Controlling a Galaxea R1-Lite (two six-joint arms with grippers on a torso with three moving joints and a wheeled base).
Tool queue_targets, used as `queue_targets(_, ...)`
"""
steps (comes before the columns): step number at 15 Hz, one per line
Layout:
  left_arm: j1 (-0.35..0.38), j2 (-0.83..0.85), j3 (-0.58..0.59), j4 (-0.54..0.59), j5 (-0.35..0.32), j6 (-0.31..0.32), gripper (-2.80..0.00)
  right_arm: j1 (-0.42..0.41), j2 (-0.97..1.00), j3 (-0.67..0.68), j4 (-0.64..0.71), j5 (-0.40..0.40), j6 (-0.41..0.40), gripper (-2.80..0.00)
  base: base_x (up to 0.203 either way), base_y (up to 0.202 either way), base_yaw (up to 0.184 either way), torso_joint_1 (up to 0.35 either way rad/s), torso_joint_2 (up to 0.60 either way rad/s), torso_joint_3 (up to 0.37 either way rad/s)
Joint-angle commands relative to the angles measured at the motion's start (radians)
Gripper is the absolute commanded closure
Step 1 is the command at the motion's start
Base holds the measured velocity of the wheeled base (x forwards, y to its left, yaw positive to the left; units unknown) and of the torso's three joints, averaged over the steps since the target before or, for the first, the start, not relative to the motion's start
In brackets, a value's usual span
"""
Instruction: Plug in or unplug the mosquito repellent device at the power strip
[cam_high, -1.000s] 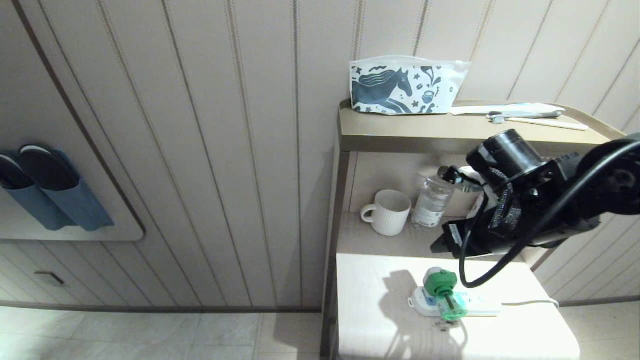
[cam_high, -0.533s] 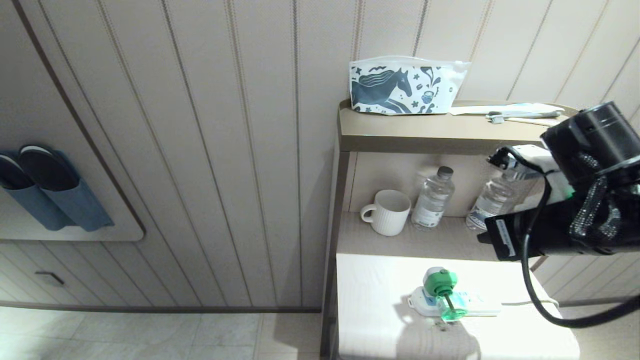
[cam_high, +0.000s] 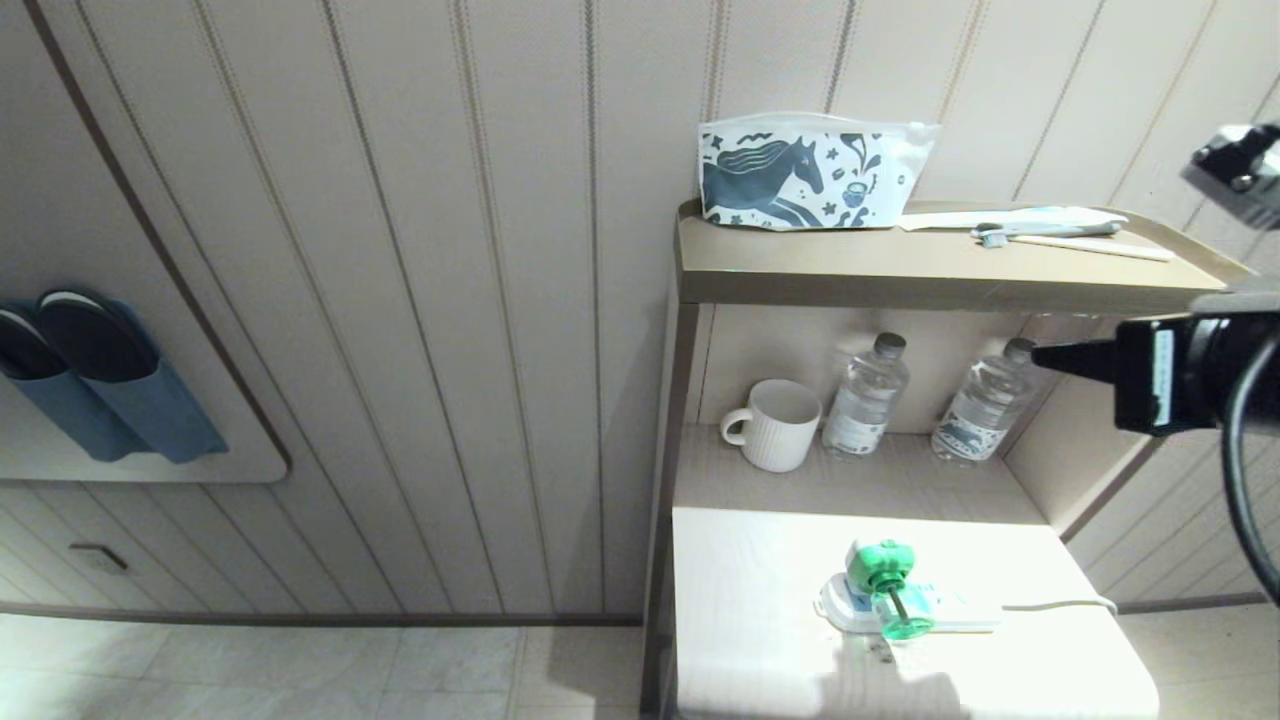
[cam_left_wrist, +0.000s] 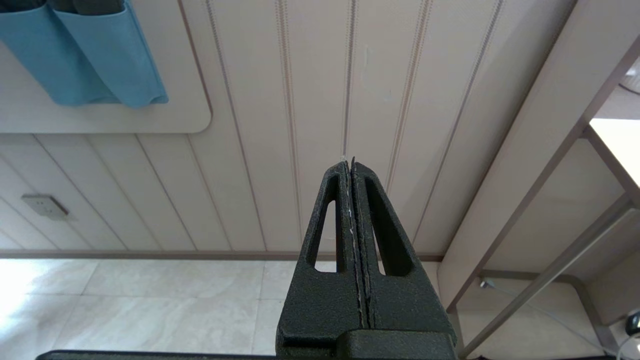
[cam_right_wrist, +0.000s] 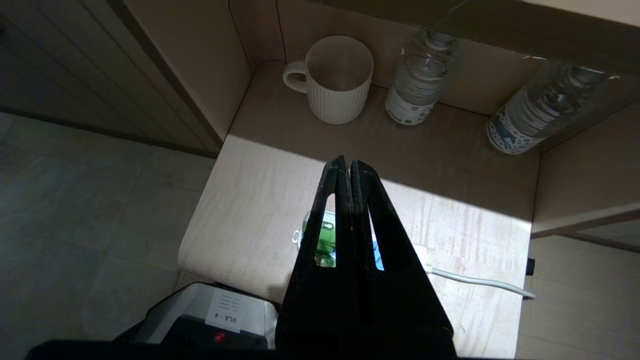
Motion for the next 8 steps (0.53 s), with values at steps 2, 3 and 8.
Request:
queue_targets(2,0.0,0.001,0.0,0.0,-0.001,0.0,0.0,-0.027,-0.139,0.111,-0.014,-0.046,-0.005,0.0,0.0,0.0,0.0,0.0,0.0,0.0)
queue_targets(3,0.0,0.001,0.0,0.0,-0.001,0.0,0.0,-0.035,-0.19,0.169,-0.03,-0.07,-0.006,0.0,0.0,0.0,0.0,0.0,0.0,0.0)
queue_targets(8,0.0,0.001,0.0,0.0,-0.001,0.0,0.0,-0.068,-0.517,0.366,-0.036,-0.168,-0.016,0.0,0.0,0.0,0.0,0.0,0.0,0.0)
